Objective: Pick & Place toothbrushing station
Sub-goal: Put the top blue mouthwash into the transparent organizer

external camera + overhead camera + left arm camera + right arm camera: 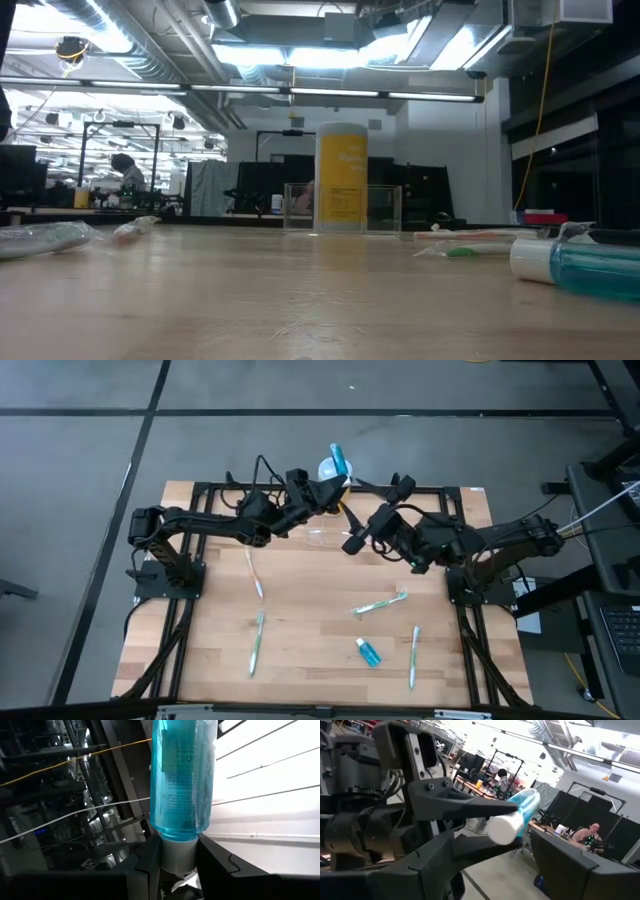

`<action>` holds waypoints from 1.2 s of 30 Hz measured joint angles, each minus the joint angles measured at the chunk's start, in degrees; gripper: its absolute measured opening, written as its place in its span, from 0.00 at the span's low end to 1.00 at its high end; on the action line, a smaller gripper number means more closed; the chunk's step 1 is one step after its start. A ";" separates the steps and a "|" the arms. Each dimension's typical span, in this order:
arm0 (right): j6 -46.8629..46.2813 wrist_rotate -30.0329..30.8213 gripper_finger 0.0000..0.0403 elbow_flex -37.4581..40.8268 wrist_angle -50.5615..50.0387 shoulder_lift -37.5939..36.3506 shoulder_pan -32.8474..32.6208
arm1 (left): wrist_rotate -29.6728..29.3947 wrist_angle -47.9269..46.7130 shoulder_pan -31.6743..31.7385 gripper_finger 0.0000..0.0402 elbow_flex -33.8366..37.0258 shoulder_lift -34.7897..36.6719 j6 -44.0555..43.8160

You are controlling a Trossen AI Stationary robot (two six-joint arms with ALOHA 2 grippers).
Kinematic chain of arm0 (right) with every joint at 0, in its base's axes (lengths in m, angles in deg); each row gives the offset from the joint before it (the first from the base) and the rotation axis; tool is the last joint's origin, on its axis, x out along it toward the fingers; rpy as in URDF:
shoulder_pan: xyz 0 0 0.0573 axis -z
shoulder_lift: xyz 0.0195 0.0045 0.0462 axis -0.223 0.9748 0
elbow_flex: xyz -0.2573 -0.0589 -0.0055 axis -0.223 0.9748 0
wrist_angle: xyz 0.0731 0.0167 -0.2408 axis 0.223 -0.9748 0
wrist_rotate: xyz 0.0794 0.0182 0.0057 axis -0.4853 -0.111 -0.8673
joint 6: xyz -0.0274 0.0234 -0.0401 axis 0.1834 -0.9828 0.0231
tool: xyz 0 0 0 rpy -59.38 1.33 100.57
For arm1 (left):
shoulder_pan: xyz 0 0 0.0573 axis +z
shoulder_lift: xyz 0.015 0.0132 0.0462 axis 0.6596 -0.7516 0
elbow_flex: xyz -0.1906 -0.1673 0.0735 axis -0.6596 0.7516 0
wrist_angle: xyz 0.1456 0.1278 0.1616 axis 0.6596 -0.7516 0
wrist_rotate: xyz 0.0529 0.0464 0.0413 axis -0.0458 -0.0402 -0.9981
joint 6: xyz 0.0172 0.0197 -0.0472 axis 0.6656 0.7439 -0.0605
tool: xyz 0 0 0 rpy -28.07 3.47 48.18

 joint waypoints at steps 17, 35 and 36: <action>-1.47 0.94 0.61 0.00 1.29 0.21 1.06 | 4.78 -0.26 0.05 0.23 0.02 0.00 -1.54; -1.45 1.02 0.35 0.00 1.07 0.21 0.31 | 7.23 -0.87 0.45 0.23 0.02 0.00 -4.55; -1.45 1.25 0.33 0.00 1.07 0.21 0.25 | 7.39 -1.00 0.44 0.23 0.02 0.03 -4.65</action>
